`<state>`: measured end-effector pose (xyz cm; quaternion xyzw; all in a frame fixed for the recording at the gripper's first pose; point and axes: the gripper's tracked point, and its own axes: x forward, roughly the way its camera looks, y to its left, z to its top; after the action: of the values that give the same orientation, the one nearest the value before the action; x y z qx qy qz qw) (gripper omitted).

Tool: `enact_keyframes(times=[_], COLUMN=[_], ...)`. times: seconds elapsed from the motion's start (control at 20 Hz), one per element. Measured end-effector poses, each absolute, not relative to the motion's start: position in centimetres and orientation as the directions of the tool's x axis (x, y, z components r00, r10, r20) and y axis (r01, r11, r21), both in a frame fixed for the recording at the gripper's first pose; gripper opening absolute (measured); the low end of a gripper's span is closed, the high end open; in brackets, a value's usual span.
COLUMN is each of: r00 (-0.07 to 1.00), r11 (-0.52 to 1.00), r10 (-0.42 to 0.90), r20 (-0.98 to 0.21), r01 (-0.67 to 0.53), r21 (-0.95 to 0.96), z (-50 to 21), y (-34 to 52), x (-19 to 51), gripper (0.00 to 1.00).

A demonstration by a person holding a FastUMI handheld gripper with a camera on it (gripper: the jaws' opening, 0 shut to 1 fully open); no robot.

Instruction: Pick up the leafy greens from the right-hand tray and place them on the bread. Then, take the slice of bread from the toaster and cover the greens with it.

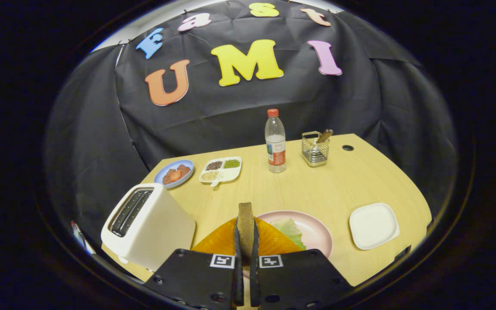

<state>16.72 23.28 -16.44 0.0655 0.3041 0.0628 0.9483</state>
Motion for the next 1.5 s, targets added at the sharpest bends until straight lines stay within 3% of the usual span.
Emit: enact_keyframes(times=[0.45,0.5,0.75,0.85,1.0,1.1,1.25,1.35,1.5], r00=[0.805,0.805,0.807,0.799,0.78,0.76,0.747,0.739,0.74], r11=[0.977,0.978,0.985,0.988,0.988,0.988,0.989,0.99,0.99], r10=[0.175,0.171,0.148,0.135,0.121,0.114,0.101,0.102,0.109], r20=[-0.567,-0.568,-0.572,-0.586,-0.614,-0.64,-0.658,-0.666,-0.664], r01=[-0.071,-0.07,-0.065,-0.061,-0.037,-0.018,-0.004,-0.007,-0.022], r21=[0.201,0.195,0.162,0.144,0.148,0.155,0.148,0.144,0.138], z=[-18.8,-19.1,-19.9,-20.7,-22.0,-23.1,-24.1,-24.5,-24.5], y=[20.7,20.3,18.7,17.8,16.4,15.7,15.1,15.2,15.6], x=[18.4,18.4,18.5,18.4,18.5,18.3,18.1,18.0,17.9], gripper=[0.06,0.13,0.14,0.23,0.25,0.36,0.37,0.54,0.58])
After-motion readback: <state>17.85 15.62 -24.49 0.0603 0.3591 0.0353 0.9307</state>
